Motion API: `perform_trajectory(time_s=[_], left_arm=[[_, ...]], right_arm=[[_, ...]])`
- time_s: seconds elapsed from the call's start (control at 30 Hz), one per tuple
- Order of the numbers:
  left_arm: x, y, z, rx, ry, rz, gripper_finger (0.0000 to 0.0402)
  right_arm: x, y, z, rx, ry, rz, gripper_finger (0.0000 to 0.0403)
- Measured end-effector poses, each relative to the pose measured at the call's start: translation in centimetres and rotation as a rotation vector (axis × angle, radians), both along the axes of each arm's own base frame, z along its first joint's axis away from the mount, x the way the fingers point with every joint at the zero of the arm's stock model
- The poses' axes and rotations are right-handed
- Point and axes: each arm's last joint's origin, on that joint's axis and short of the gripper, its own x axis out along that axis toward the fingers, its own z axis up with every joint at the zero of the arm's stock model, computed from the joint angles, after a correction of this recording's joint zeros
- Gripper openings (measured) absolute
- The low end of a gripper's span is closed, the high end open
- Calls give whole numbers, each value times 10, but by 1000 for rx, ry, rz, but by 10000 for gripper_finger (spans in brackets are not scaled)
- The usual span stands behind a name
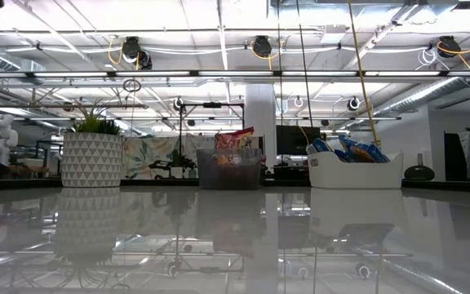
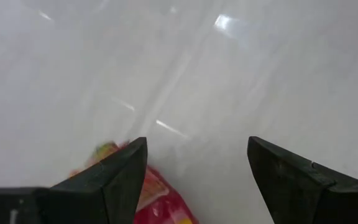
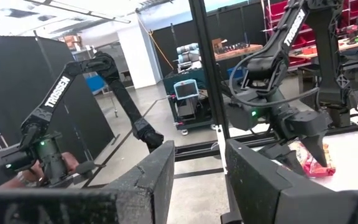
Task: Sort Maruchan noodles
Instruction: Put the red noodle pack into the black bin
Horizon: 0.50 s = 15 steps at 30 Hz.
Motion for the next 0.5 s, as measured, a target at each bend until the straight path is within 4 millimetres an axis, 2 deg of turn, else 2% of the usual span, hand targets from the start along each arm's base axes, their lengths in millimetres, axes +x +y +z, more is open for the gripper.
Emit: perform_trajectory(time_s=[0.3, 0.5], left_arm=[[5, 7, 0, 96, 60, -139, 282], [15, 25, 0, 174, 140, -149, 282]], right_arm=[[0, 0, 0, -38, -4, -2, 139], [3, -2, 1, -135, -19, -18, 139]])
